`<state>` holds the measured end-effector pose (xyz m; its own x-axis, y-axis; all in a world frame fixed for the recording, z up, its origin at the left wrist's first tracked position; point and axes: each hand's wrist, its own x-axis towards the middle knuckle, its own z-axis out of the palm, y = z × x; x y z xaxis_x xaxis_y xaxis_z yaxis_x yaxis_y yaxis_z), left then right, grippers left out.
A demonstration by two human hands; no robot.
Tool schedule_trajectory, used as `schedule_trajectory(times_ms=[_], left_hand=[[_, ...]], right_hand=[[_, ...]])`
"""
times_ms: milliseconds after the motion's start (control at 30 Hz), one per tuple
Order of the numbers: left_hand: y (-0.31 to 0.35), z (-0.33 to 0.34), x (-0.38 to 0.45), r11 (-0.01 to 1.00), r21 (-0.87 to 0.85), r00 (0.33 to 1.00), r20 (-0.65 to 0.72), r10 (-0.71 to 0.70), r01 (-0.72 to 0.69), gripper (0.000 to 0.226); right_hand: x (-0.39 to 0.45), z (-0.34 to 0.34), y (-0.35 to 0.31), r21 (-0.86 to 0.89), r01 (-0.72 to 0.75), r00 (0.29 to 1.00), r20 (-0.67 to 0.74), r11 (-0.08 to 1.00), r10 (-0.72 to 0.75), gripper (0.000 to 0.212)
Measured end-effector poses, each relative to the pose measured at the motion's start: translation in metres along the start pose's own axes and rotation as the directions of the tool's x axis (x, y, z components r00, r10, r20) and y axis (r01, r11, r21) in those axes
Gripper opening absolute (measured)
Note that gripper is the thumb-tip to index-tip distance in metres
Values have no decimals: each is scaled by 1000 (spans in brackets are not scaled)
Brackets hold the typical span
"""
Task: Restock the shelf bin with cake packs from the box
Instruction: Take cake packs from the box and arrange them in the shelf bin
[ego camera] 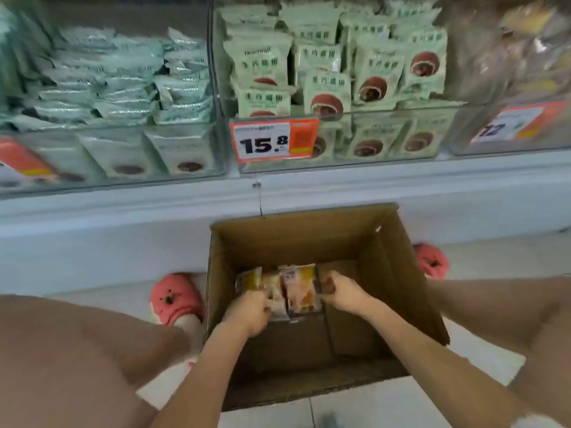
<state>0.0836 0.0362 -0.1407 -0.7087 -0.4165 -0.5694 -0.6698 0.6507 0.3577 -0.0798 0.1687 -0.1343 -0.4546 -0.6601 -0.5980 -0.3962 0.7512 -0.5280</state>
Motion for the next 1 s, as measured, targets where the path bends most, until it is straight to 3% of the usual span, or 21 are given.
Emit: schedule_trajectory(times_ms=[67,133,200,300,400,667,767,900,1000], left_hand=[[-19,18,-1,993,-67,994,58,-93,97,41],[-26,29,-6,980,-117,984,99,-149,160,60],[-25,31,-8,972,-182,989,43,-141,147,63],[-24,28,-7,958,-265,990,-55,-128,109,52],[-30,29,-7,941,-288,981,-23,-193,178,51],[-28,27,-1,924,-322,975,-13,-220,204,53],[-33,27,-1,892,-384,966,-2,-257,237,56],[-35,26,-1,878,-417,966,-5,-260,234,56],[-33,24,-3,881,-418,967,-21,-254,222,55]], right_hand=[[16,21,3,2,-86,988,127,996,85,44],[34,42,13,46,-187,970,165,981,177,47],[52,65,25,181,-321,944,139,930,298,48],[72,91,31,312,-406,913,84,859,400,51],[85,106,31,348,-496,839,-43,795,542,68],[101,118,31,276,-583,793,-12,765,609,91],[104,116,29,348,-580,783,-10,736,622,82],[102,109,22,564,-502,806,30,656,591,54],[93,103,13,631,-488,814,81,603,575,49]])
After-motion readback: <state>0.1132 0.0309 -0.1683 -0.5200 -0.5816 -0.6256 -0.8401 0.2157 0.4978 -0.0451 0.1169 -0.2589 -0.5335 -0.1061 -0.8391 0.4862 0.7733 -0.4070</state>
